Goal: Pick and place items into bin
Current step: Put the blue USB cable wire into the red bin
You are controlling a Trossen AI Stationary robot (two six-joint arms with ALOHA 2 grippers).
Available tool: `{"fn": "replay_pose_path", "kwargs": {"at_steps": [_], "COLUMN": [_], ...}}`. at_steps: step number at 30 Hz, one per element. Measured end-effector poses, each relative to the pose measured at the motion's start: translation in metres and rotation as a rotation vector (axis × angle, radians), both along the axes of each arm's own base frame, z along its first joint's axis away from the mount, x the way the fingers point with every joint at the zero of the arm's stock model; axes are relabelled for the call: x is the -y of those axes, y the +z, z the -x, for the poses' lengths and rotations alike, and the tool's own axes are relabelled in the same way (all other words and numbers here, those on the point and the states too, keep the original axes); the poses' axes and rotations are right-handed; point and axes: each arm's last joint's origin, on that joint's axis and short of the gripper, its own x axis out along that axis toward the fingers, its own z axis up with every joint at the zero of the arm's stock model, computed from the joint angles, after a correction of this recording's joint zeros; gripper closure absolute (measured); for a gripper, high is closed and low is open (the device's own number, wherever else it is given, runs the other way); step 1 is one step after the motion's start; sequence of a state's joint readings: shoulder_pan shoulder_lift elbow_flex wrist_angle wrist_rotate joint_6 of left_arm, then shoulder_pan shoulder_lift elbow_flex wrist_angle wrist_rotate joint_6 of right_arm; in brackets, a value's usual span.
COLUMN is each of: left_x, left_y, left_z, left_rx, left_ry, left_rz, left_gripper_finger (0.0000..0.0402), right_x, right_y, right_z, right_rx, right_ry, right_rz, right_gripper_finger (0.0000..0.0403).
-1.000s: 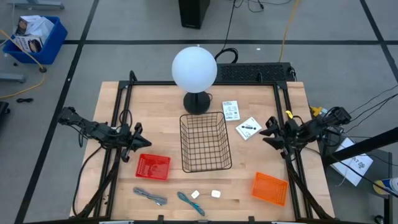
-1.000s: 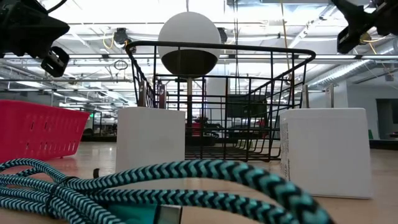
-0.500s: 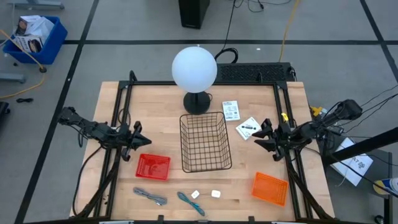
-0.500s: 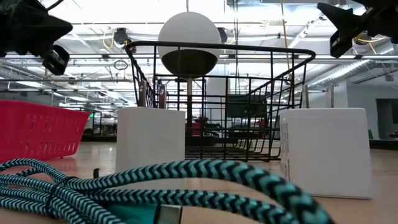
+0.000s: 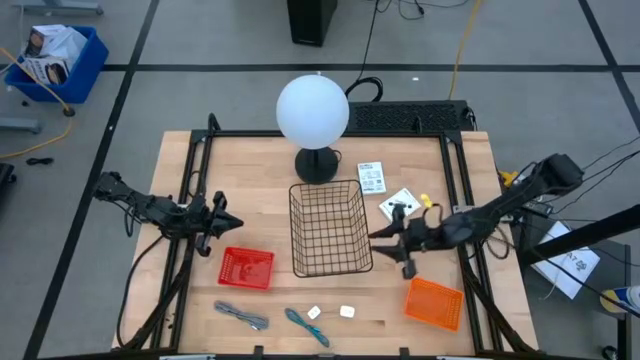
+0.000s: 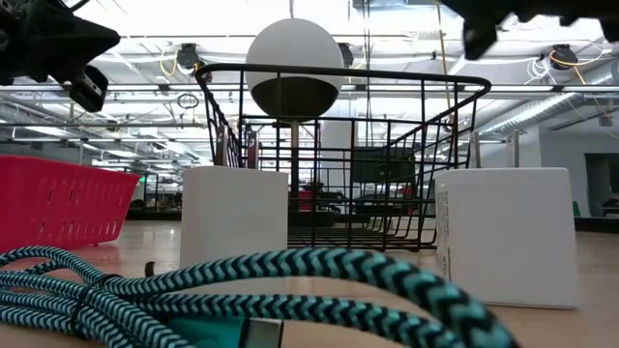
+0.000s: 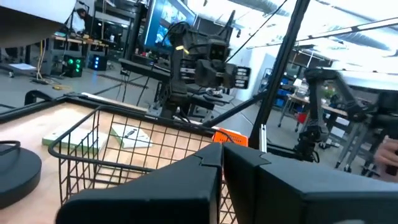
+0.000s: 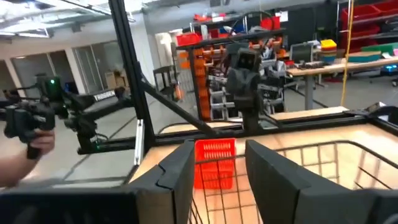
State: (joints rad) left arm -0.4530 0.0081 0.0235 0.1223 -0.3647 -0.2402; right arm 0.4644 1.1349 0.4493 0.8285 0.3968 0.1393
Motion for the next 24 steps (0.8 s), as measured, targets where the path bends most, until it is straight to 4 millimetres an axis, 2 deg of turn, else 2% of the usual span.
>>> {"fn": "replay_pose_path", "kwargs": {"at_steps": [4, 8, 14, 18, 24], "left_x": [0.000, 0.000, -0.001, 0.003, 0.011], "left_y": [0.001, 0.001, 0.008, 0.011, 0.008], "left_z": [0.000, 0.000, 0.001, 0.002, -0.007], "left_rx": [0.008, 0.005, 0.069, 0.102, 0.047], "left_ry": [-0.001, -0.003, -0.022, -0.140, -0.183], "left_rz": [0.015, 0.036, 0.136, 0.116, 0.085], "left_gripper_finger": [0.0385, 0.0385, 0.0385, 0.0385, 0.0384], "right_x": [-0.012, -0.023, -0.028, -0.027, -0.027], "right_y": [0.005, 0.013, 0.014, 0.015, 0.017], "right_z": [-0.024, -0.038, -0.042, -0.042, -0.042], "right_rx": [-0.026, -0.018, -0.025, -0.023, 0.003], "right_ry": [0.003, 0.015, 0.023, 0.021, 0.013], "right_rz": [0.052, 0.080, 0.113, 0.119, 0.160], "right_gripper_finger": [0.0271, 0.0271, 0.0271, 0.0271, 0.0271]}}
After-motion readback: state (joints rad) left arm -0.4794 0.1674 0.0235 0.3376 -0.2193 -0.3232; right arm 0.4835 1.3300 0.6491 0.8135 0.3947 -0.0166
